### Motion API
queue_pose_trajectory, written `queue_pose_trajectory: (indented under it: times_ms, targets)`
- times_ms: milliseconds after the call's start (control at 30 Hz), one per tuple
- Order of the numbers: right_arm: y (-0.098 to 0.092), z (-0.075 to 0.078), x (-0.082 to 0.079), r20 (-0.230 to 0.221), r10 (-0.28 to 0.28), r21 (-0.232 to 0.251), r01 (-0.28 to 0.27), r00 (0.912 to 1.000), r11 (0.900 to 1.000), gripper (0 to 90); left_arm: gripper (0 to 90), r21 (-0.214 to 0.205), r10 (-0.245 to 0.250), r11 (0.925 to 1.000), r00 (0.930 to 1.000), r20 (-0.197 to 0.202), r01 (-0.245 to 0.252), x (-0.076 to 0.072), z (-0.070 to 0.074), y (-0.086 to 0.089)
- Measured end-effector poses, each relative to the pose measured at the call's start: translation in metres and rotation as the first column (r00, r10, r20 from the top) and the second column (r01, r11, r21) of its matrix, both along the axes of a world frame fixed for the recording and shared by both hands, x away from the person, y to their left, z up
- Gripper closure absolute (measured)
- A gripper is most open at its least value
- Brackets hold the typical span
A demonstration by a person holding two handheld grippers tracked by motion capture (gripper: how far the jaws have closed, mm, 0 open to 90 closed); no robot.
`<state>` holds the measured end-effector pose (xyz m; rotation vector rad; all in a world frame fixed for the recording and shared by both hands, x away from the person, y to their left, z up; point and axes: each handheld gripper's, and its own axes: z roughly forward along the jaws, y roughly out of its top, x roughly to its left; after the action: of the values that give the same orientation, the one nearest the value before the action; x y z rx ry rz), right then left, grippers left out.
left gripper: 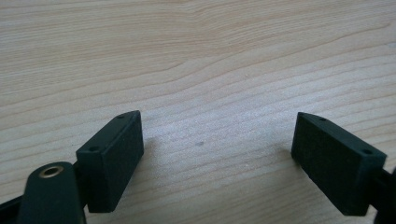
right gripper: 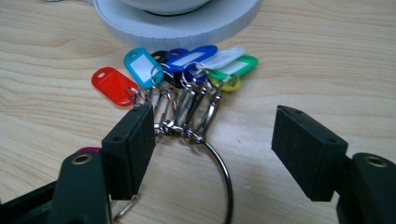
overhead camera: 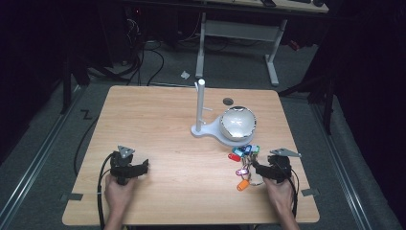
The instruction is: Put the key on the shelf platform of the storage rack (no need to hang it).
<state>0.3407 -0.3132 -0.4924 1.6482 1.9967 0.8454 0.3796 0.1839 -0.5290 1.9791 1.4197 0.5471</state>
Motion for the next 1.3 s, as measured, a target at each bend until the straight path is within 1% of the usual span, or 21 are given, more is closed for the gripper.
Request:
queue_pose_trajectory:
  times_ms: [100, 200, 267, 333, 367, 400, 633, 733, 867, 900, 967, 1067, 1133, 1233, 1267, 1300]
  targets:
    - [0.005, 0.000, 0.005, -0.008, 0.005, 0.000, -0.005, 1.0000, 1.0000, 26.9, 17.2, 0.000, 0.000, 1.0000, 1.0000, 0.000, 0.000, 0.000, 0.000, 0.000]
    - [0.010, -0.001, 0.010, -0.010, 0.028, 0.001, -0.028, 0.9996, 0.9996, 24.0, 17.2, 0.000, 0.000, 1.0000, 1.0000, 0.000, 0.000, 0.000, 0.000, 0.000]
    - [0.013, 0.000, 0.012, -0.011, 0.034, 0.004, -0.034, 0.9994, 0.9994, 22.9, 17.2, 0.000, 0.000, 1.0000, 1.0000, 0.000, 0.000, 0.000, 0.000, 0.000]
    - [0.017, 0.000, 0.016, -0.013, 0.041, -0.007, -0.041, 0.9991, 0.9991, 21.9, 17.2, 0.000, 0.000, 1.0000, 1.0000, 0.000, 0.000, 0.000, 0.000, 0.000]
    - [0.020, -0.002, 0.020, -0.027, 0.043, -0.009, -0.043, 0.9987, 0.9990, 20.3, 17.1, 0.000, 0.000, 1.0000, 1.0000, 0.000, 0.000, 0.000, 0.000, 0.000]
    - [0.020, -0.002, 0.020, -0.027, 0.043, -0.009, -0.043, 0.9987, 0.9990, 20.3, 17.1, 0.000, 0.000, 1.0000, 1.0000, 0.000, 0.000, 0.000, 0.000, 0.000]
    - [0.026, -0.008, 0.030, -0.077, 0.035, -0.033, -0.038, 0.9964, 0.9987, 14.8, 17.2, 0.000, 0.000, 1.0000, 1.0000, 0.000, 0.000, 0.000, 0.000, 0.000]
    - [0.028, -0.011, 0.034, -0.095, 0.028, -0.044, -0.032, 0.9951, 0.9985, 13.9, 17.2, 0.000, 0.000, 1.0000, 1.0000, 0.000, 0.000, 0.000, 0.000, 0.000]
    - [0.032, -0.014, 0.037, -0.108, 0.032, -0.054, -0.039, 0.9937, 0.9978, 13.6, 17.2, 0.000, 0.000, 1.0000, 1.0000, 0.000, 0.000, 0.000, 0.000, 0.000]
    - [0.034, -0.017, 0.039, -0.118, 0.034, -0.071, -0.043, 0.9924, 0.9965, 13.6, 17.2, -0.001, 0.001, 1.0000, 1.0000, 0.001, -0.001, 0.000, 0.000, 0.000]
    - [0.035, -0.018, 0.040, -0.125, 0.031, -0.074, -0.041, 0.9917, 0.9964, 13.4, 17.1, -0.002, 0.001, 1.0000, 1.0000, 0.001, -0.001, 0.000, 0.000, 0.000]
    - [0.037, -0.019, 0.041, -0.120, 0.027, -0.099, -0.039, 0.9924, 0.9943, 14.5, 17.1, -0.001, 0.001, 1.0000, 1.0000, 0.001, -0.001, 0.000, 0.000, 0.000]
    - [0.038, -0.019, 0.041, -0.113, 0.029, -0.101, -0.040, 0.9931, 0.9940, 16.3, 17.2, -0.002, 0.001, 1.0000, 1.0000, 0.001, -0.001, 0.000, 0.000, 0.000]
    - [0.037, -0.018, 0.040, -0.101, 0.042, -0.102, -0.052, 0.9940, 0.9935, 26.0, 17.2, -0.001, 0.001, 1.0000, 1.0000, 0.001, -0.001, 0.000, 0.000, 0.000]
    - [0.037, -0.018, 0.039, -0.090, 0.050, -0.103, -0.060, 0.9946, 0.9929, 30.4, 17.1, -0.001, 0.001, 1.0000, 1.0000, 0.001, -0.001, 0.000, 0.000, 0.000]
    - [0.038, -0.017, 0.038, -0.090, 0.054, -0.103, -0.063, 0.9944, 0.9927, 35.8, 17.1, -0.001, 0.001, 1.0000, 1.0000, 0.001, -0.001, 0.000, 0.000, 0.000]
